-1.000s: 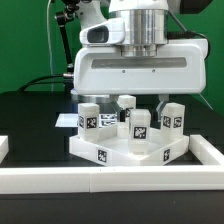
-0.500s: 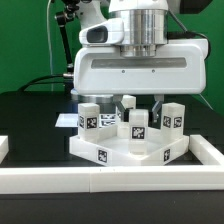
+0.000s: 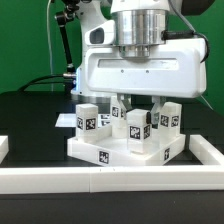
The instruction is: Assemble square table
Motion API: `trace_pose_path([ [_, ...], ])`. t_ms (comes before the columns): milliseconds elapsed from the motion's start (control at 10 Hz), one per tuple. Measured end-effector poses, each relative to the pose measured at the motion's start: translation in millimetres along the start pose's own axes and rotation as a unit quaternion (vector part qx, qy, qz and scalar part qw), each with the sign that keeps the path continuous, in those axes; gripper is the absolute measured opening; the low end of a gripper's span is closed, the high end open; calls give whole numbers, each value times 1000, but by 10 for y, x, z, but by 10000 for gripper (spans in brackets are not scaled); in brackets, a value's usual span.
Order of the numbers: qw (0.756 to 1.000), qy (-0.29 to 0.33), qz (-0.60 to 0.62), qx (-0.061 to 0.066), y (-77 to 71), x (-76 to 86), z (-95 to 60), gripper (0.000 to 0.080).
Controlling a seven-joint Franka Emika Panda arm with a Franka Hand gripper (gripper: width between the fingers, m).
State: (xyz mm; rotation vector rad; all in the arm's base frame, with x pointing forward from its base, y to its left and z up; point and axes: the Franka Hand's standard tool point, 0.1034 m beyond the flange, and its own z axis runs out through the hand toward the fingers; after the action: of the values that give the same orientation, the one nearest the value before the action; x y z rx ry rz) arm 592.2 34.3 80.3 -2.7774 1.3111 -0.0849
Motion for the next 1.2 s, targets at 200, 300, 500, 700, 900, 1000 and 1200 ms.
trace_pose_path([
  [200, 994, 2, 109, 2, -25, -18, 4, 290],
  [300, 988, 2, 156, 2, -37, -31, 5, 290],
  [500, 967, 0, 253, 2, -74, -91, 9, 290],
  [700, 945, -4, 327, 1, -101, -142, 14, 290],
  [900, 928, -9, 373, 3, -104, -145, 16, 290],
  [1000, 927, -9, 375, 3, -105, -147, 16, 290],
  [1200, 931, -9, 365, 3, -107, -151, 19, 381],
])
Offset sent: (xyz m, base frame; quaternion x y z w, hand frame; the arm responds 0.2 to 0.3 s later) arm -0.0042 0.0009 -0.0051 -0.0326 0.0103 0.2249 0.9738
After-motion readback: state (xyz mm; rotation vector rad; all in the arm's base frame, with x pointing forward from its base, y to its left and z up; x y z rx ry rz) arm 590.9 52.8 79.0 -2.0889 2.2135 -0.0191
